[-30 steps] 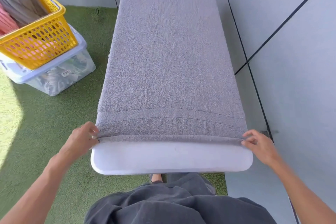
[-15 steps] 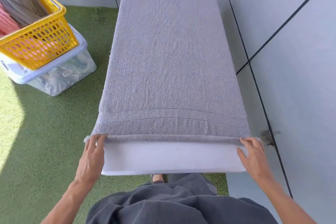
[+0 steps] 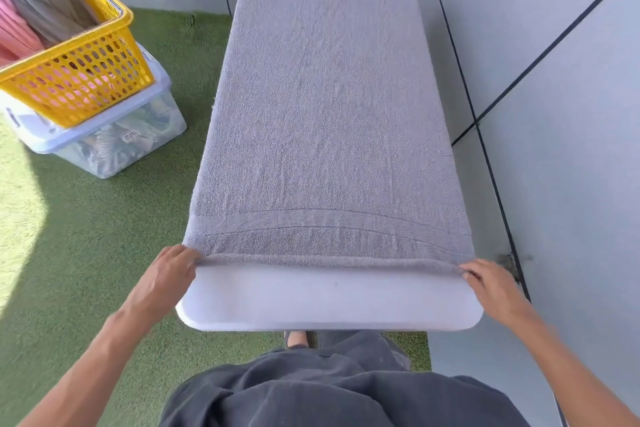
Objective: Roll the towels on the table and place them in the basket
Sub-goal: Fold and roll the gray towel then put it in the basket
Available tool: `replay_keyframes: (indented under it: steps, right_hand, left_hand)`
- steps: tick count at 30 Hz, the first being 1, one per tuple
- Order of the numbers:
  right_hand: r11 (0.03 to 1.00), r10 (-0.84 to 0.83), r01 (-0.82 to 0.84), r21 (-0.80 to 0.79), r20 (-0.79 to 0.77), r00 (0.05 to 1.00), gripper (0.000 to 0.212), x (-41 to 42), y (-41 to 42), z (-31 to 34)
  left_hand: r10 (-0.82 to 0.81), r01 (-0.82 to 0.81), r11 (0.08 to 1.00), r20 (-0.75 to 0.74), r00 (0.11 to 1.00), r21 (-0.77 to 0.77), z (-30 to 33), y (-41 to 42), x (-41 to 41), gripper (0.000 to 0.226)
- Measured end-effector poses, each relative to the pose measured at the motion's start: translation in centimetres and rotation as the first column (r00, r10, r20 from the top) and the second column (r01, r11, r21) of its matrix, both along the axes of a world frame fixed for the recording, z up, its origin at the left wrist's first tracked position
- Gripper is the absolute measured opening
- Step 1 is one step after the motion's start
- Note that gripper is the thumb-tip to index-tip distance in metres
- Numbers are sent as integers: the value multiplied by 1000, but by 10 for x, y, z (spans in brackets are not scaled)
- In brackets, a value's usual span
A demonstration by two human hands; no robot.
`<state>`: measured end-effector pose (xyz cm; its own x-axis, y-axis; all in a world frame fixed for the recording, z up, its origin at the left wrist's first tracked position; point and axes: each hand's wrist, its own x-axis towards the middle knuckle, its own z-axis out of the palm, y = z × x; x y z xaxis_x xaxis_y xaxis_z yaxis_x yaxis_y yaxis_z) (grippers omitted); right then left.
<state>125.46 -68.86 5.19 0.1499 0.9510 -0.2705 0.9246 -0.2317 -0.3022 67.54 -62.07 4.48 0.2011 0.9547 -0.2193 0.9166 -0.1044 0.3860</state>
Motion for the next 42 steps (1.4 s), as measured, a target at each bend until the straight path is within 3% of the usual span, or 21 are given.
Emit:
replay_keyframes:
  steps: [3, 5, 7, 10, 13, 16, 22, 25, 27, 30, 32, 35, 37, 40, 42]
  right_hand:
    - [990, -135, 126, -66, -155, 979, 16, -5, 19, 11]
    - [980, -199, 199, -21, -197, 960, 19, -9, 25, 11]
    - [973, -211, 222, 70, -136, 968, 19, -10, 23, 4]
    - [961, -178, 153, 229, 93, 980, 10, -18, 9, -7]
    - [965, -95, 54, 257, 149, 984, 28, -29, -7, -17]
    - [968, -67, 28, 250, 150, 986, 43, -32, -15, -23]
    - [944, -44, 0, 331, 127, 991, 24, -30, 5, -17]
    - [970, -21, -12, 242, 135, 991, 16, -17, 5, -16]
    - [992, -15, 3, 123, 93, 996, 15, -4, 2, -14]
    - [998, -13, 10, -66, -47, 999, 13, 10, 7, -2]
    - [983, -130, 102, -155, -183, 974, 14, 12, 17, 7]
    - [953, -296, 258, -161, -299, 907, 23, 5, 27, 14]
    - [955, -294, 293, -48, -296, 909, 23, -2, 23, 9]
    - [959, -226, 225, 173, -10, 974, 13, -12, 9, 3]
    - [960, -172, 130, 247, 158, 972, 11, -23, 1, -4]
  left_hand:
    - [107, -95, 984, 72, 992, -148, 9, 29, 2, 28]
    - [131, -119, 978, 54, 990, -174, 10, 41, 3, 25]
    - [102, -102, 991, -8, 995, -85, 8, 42, 4, 22]
    - [113, -106, 983, -42, 993, 151, 6, 23, 12, 11]
    - [85, -71, 960, -38, 996, 270, -6, -6, 24, 23]
    - [62, -40, 959, -67, 996, 282, -19, -23, 30, 41]
    - [144, -133, 963, -31, 989, 233, -10, 9, 33, 32]
    - [92, -90, 979, 0, 996, 183, -2, 9, 26, 23]
    - [94, -97, 993, 64, 994, 60, 7, 9, 16, 20]
    - [130, -111, 979, 106, 986, -173, 19, 21, 5, 20]
    - [166, -137, 967, 129, 978, -213, 24, 29, 7, 23]
    - [210, -187, 974, 209, 955, -127, 24, 36, 15, 21]
    - [231, -228, 973, 203, 952, -36, 19, 33, 17, 14]
    - [123, -125, 961, 23, 992, 247, 7, 14, 21, 13]
    - [66, -50, 948, -40, 997, 315, 1, -1, 28, 22]
